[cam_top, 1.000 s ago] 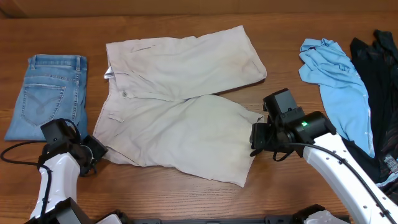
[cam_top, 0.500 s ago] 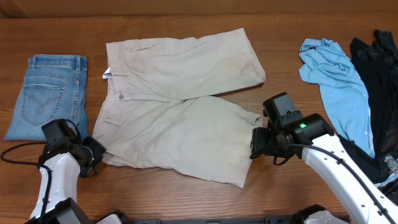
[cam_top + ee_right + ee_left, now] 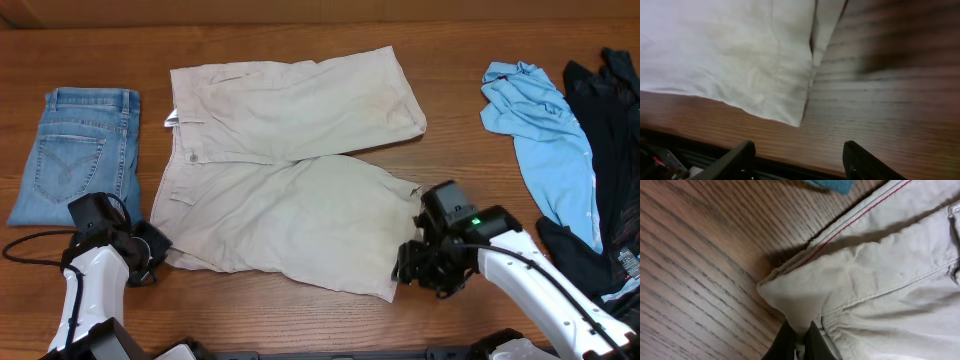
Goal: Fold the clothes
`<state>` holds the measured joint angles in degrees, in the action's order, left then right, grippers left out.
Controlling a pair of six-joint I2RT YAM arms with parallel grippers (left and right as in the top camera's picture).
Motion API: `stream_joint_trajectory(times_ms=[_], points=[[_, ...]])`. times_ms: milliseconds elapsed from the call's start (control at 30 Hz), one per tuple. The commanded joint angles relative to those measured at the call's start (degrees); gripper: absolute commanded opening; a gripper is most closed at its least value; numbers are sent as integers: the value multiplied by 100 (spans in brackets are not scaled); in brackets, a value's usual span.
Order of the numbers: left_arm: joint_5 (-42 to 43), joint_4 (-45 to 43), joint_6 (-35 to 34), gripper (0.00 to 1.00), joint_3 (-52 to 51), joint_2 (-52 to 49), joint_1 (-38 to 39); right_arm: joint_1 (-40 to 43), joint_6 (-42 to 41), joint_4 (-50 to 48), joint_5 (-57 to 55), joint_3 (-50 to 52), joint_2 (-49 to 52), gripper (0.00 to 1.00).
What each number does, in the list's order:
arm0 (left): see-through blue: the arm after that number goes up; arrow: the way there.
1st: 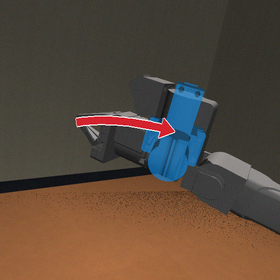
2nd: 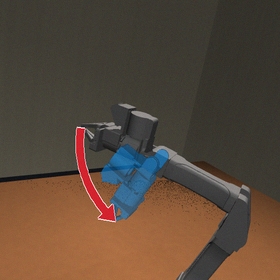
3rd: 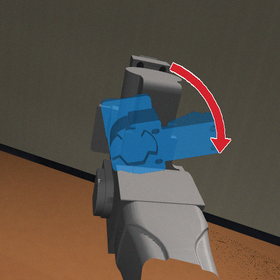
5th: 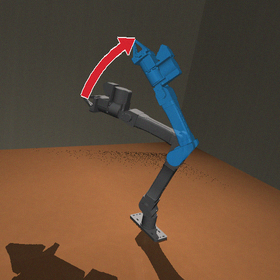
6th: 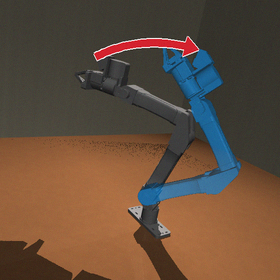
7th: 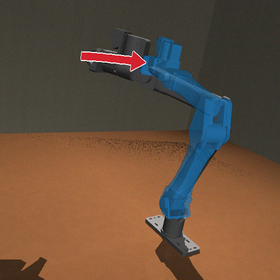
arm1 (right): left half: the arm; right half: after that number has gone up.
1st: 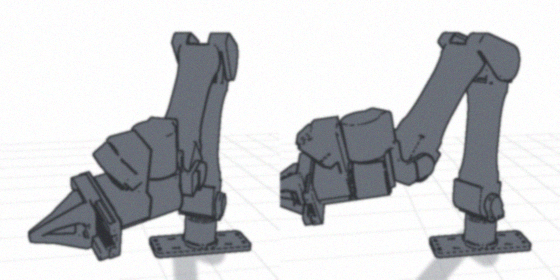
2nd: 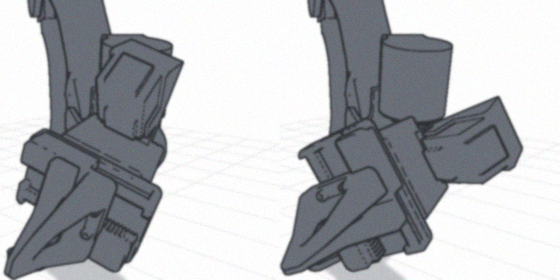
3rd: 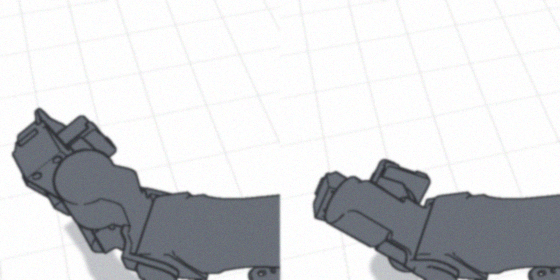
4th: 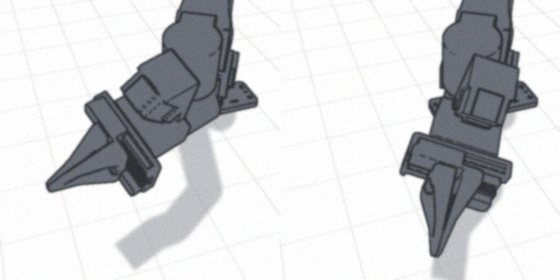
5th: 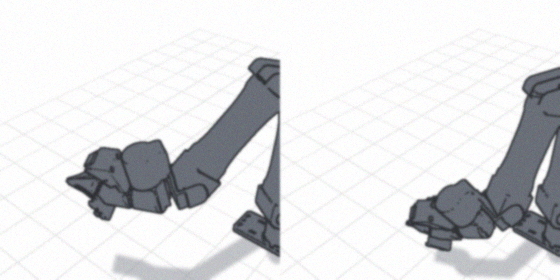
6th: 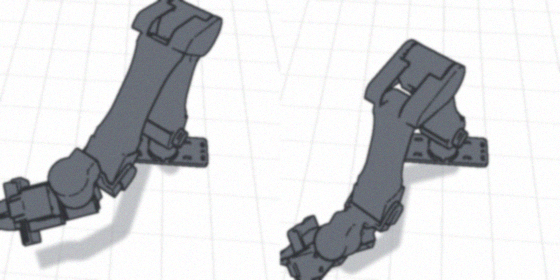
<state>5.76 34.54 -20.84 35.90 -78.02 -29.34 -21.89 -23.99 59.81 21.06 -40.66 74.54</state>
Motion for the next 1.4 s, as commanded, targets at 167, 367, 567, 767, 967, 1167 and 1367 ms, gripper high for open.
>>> stream_joint_trajectory(times_ms=[167, 367, 567, 767, 967, 1167, 1367], points=[[-129, 144, 114, 4, -59, -28, 2, -35, -28, -876, 1038, 990, -37, 62], [-127, 192, 114, 4, -59, -28, 2, -35, -31, -1434, 1036, 1233, 57, 65], [-129, 319, 111, 4, -59, -28, 2, -35, -33, -1810, 1036, 1235, 448, 64], [-129, 358, 111, 4, -59, -28, 2, -35, -181, -2055, 1060, 1235, 686, 22], [26, 544, 179, 4, -4, -15, 2, -20, -177, -1869, 964, 1132, 601, 4], [133, 1589, 227, 4, 573, 332, 0, 170, -175, -466, -118, -15, -192, 4], [138, 2804, 595, 4, 1456, 1054, 0, 378, -175, 553, -820, -1250, -929, 4]])
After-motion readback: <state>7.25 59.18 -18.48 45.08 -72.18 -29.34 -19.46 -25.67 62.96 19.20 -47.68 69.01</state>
